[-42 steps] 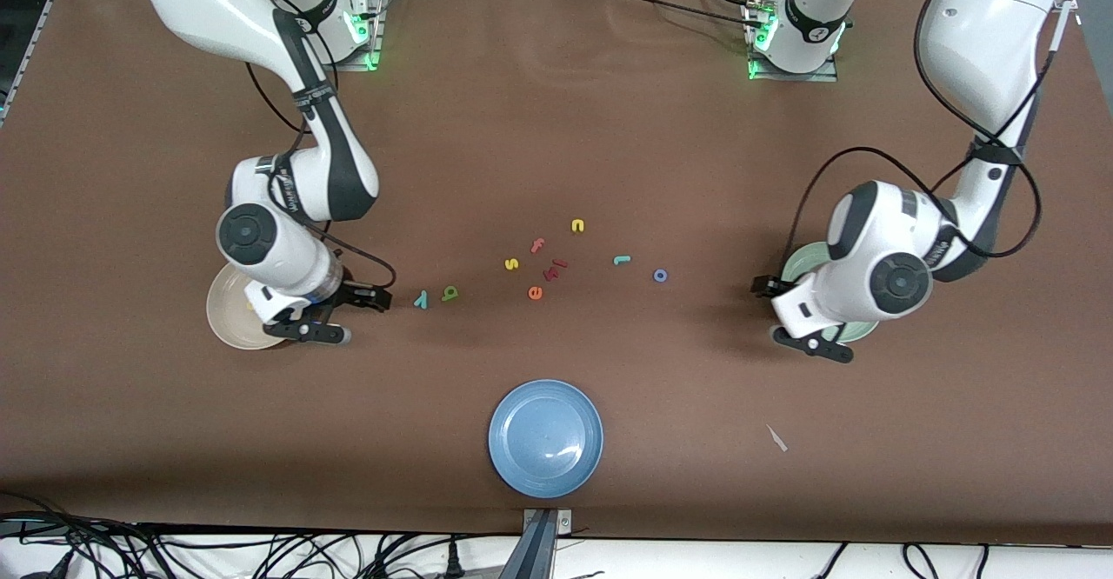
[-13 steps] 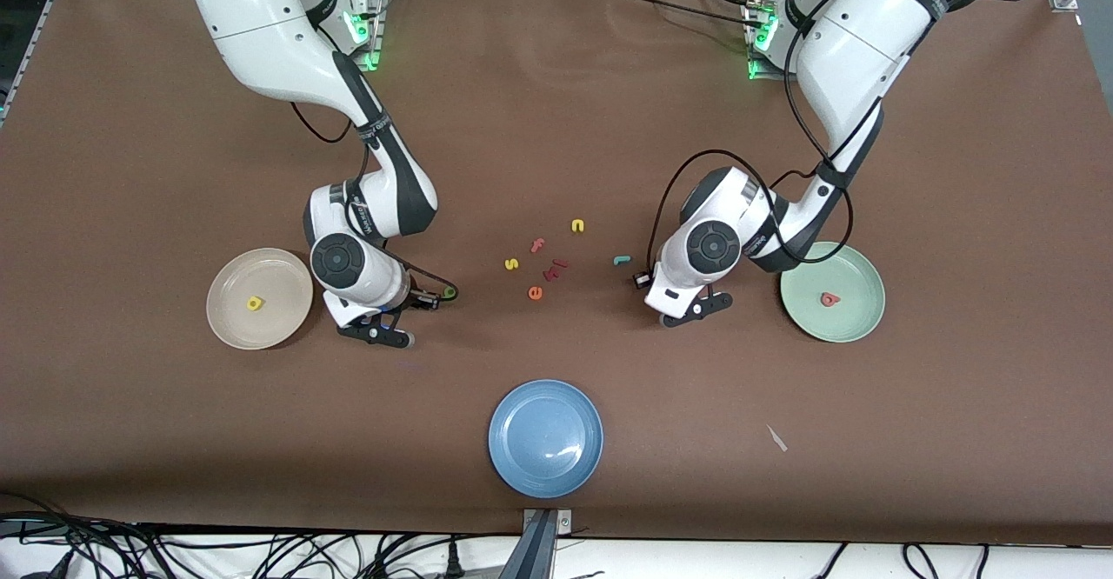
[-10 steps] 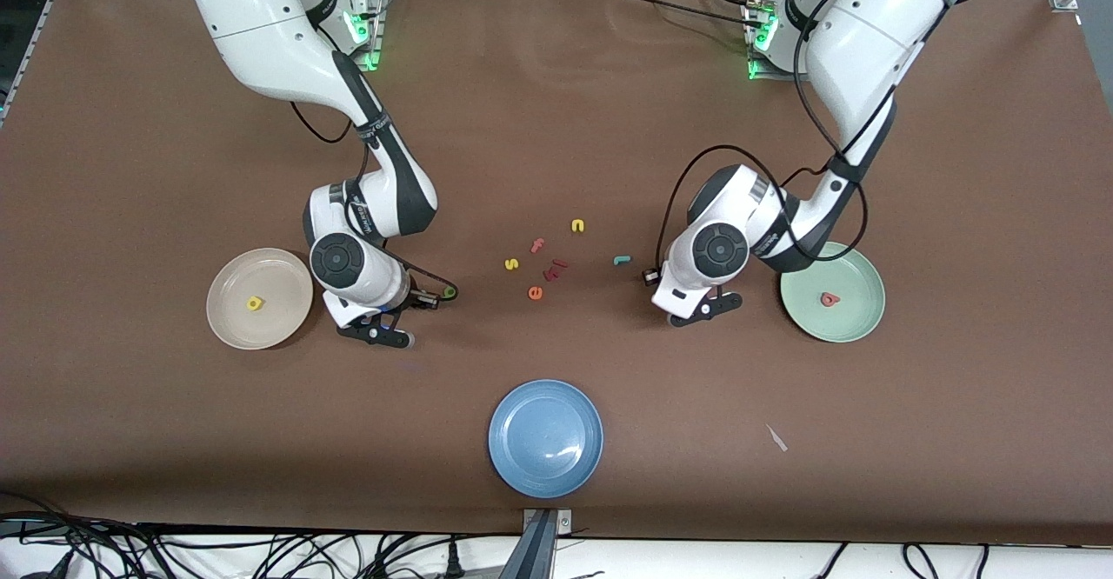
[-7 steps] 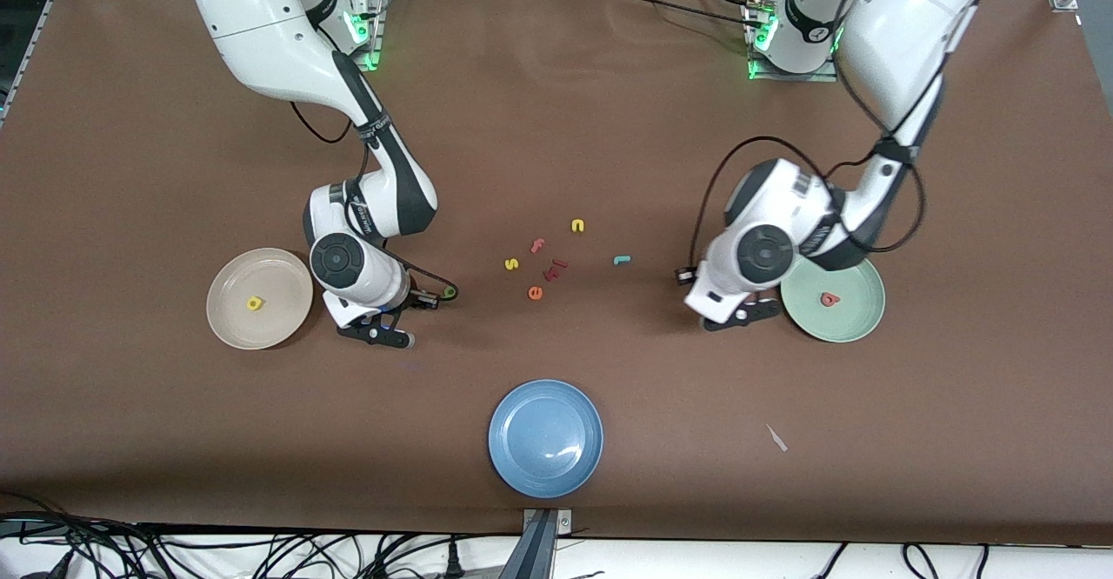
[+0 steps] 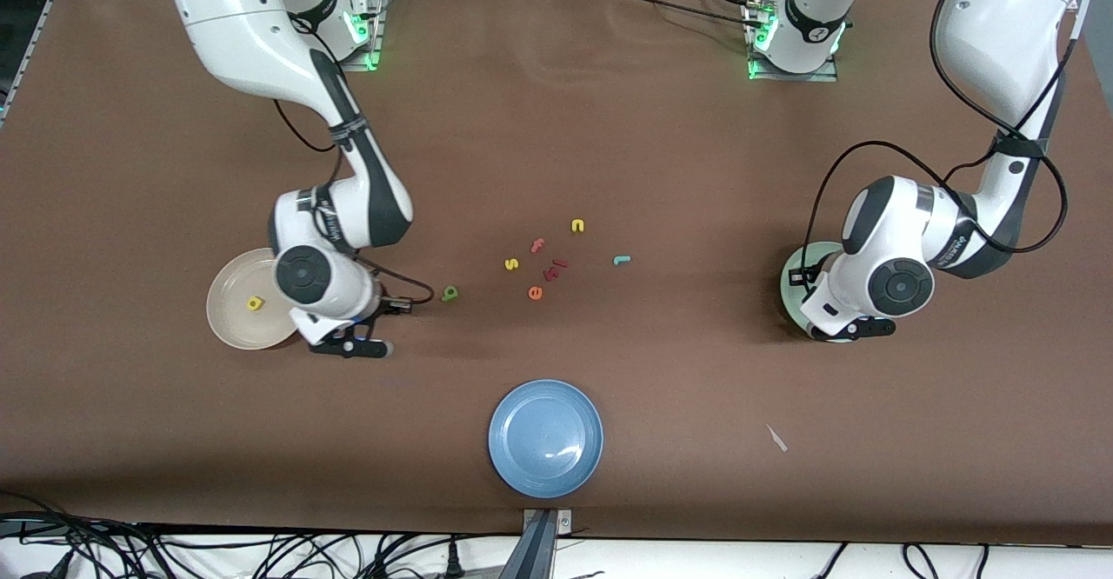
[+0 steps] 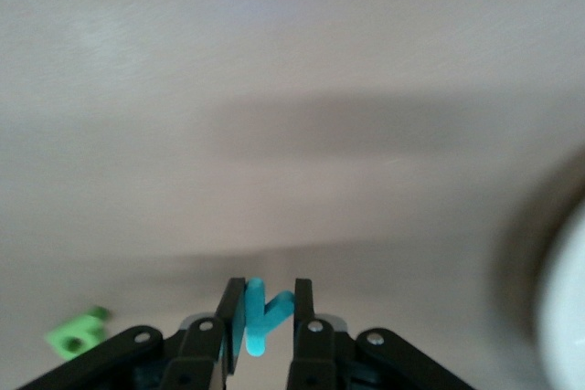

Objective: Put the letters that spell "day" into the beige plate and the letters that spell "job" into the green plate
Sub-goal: 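Drop the blue o on the green plate while the right drops cyan y, then grasp the green b with the right gripper while the left grasps cyan j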

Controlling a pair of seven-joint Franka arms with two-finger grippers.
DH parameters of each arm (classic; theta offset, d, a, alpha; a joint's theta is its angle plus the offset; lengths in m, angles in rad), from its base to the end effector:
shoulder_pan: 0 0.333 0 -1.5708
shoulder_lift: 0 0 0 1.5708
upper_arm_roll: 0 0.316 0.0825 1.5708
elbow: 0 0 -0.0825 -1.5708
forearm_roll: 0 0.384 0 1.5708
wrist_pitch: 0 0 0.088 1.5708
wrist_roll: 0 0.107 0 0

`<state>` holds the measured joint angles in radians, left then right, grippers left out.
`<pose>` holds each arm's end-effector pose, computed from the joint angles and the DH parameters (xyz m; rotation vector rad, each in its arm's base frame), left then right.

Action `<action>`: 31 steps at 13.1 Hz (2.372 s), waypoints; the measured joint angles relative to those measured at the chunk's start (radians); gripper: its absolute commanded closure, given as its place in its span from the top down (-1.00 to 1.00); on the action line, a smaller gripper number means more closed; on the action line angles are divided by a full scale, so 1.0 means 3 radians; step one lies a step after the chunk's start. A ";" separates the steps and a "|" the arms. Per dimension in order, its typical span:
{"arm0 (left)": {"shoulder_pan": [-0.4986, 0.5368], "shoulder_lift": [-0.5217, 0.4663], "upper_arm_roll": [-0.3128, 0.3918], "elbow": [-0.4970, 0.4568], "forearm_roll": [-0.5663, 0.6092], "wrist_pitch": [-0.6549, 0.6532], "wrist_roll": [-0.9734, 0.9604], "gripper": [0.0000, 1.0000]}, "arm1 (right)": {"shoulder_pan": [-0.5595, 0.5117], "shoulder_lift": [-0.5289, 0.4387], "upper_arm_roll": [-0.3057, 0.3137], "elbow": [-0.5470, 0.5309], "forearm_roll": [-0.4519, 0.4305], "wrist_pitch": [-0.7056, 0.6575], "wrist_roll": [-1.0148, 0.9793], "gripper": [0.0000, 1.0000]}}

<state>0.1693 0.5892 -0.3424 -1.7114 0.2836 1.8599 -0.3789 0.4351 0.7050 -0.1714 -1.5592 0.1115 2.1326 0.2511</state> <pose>0.6202 -0.0700 0.2379 -2.9283 -0.1237 0.5437 0.6603 0.1998 0.2259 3.0846 -0.0295 -0.1702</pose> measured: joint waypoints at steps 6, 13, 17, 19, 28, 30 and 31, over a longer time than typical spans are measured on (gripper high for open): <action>0.0474 0.0185 0.0002 -0.0217 0.0008 0.0287 0.0706 0.59 | -0.0050 -0.0153 -0.0616 0.0008 -0.0002 -0.0444 -0.1176 -1.00; 0.0487 0.0094 -0.0452 -0.0168 -0.0014 0.0172 0.0699 1.00 | -0.0392 -0.0105 -0.0784 -0.0071 0.0057 -0.0440 -0.1848 0.99; 0.0310 -0.0014 -0.0810 0.0081 -0.0289 -0.0088 0.0625 1.00 | -0.0318 -0.0115 -0.0756 -0.0064 0.0167 -0.0440 -0.1824 0.99; 0.0062 0.0011 -0.0821 0.0113 -0.0308 -0.0074 0.0636 1.00 | -0.0258 -0.0128 -0.0720 -0.0056 0.0262 -0.0441 -0.1667 0.99; -0.0804 0.0369 -0.0798 0.0214 -0.0330 0.0869 0.1466 0.96 | 0.0620 -0.0075 -0.0607 -0.0055 0.0638 -0.0182 0.0040 0.99; -0.0820 0.0494 -0.0796 0.0196 -0.0193 0.0929 0.1755 0.60 | 0.0729 -0.0016 -0.0607 -0.0056 0.0667 -0.0062 0.0313 0.99; -0.0838 0.0514 -0.0798 0.0170 -0.0039 0.0930 0.1855 0.51 | 0.0770 -0.0001 -0.0605 -0.0056 0.0688 -0.0036 0.0411 0.99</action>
<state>-0.0823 0.7435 -0.5816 -1.6605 0.2721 2.1388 0.1776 0.6661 0.7046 -0.3531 -1.5760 0.3178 2.1219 0.3746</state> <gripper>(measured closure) 0.053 0.000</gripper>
